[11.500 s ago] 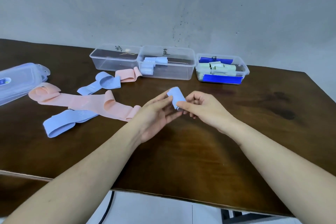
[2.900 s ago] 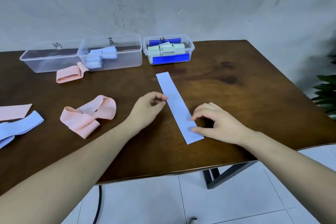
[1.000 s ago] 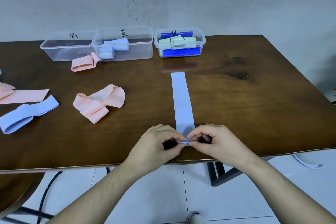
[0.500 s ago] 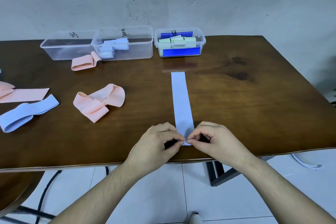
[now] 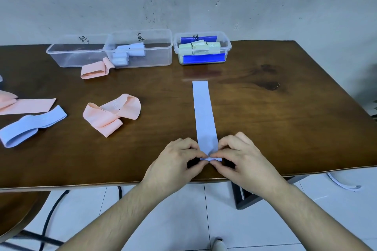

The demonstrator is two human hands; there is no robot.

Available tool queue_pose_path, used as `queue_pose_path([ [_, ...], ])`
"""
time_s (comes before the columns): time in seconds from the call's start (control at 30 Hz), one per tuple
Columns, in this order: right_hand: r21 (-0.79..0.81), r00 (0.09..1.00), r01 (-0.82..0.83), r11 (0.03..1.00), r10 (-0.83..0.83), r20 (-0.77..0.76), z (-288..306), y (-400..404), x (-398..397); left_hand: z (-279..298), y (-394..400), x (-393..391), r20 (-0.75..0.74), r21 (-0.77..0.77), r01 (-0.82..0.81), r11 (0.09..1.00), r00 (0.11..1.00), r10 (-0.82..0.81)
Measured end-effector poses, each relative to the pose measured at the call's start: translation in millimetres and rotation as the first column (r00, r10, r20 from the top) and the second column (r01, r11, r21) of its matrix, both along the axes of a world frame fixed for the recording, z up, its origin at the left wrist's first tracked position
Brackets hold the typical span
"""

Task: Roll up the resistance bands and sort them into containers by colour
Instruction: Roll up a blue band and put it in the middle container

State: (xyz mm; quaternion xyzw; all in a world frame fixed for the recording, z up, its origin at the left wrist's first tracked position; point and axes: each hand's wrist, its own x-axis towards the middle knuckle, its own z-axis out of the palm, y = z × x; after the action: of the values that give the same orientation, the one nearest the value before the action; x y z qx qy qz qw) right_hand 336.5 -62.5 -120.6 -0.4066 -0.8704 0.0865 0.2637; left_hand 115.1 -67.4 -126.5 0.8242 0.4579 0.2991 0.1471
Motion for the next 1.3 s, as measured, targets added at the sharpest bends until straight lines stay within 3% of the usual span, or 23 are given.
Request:
queue_pose_path([
  [0.07,0.1,0.995,-0.015,0.995,0.006,0.095,0,-1,1,0,0,0,-0.011,0.007,0.003,1.0,1.0,-0.003],
  [0.17,0.107,0.991,-0.034,0.994,0.02,0.133,-1,-2,0,0,0,0,-0.01,-0.008,-0.003,1.0,1.0,0.003],
  [0.5,-0.295,0.986,0.04,0.955,-0.085,-0.14,4,1,0,3,3,0,-0.007,-0.03,0.012,0.999,1.0,-0.013],
  [0.73,-0.379,0.979,0.053,0.924,-0.124,-0.164,10,4,-3,1,7,0,0.047,-0.081,0.015,0.997,0.999,-0.011],
  [0.93,-0.353,0.985,0.038,0.935,-0.095,-0.144,10,4,-3,3,3,4,-0.029,-0.001,-0.001,1.0,1.0,0.001],
  [1.1,-0.288,0.992,0.053,0.956,-0.083,-0.094,7,4,-3,1,1,2,-0.027,-0.036,-0.039,0.999,0.999,0.038],
  [1.3,-0.076,0.997,0.043,0.996,-0.038,0.069,5,6,0,-1,4,4,-0.027,-0.002,-0.058,0.998,0.998,0.058],
])
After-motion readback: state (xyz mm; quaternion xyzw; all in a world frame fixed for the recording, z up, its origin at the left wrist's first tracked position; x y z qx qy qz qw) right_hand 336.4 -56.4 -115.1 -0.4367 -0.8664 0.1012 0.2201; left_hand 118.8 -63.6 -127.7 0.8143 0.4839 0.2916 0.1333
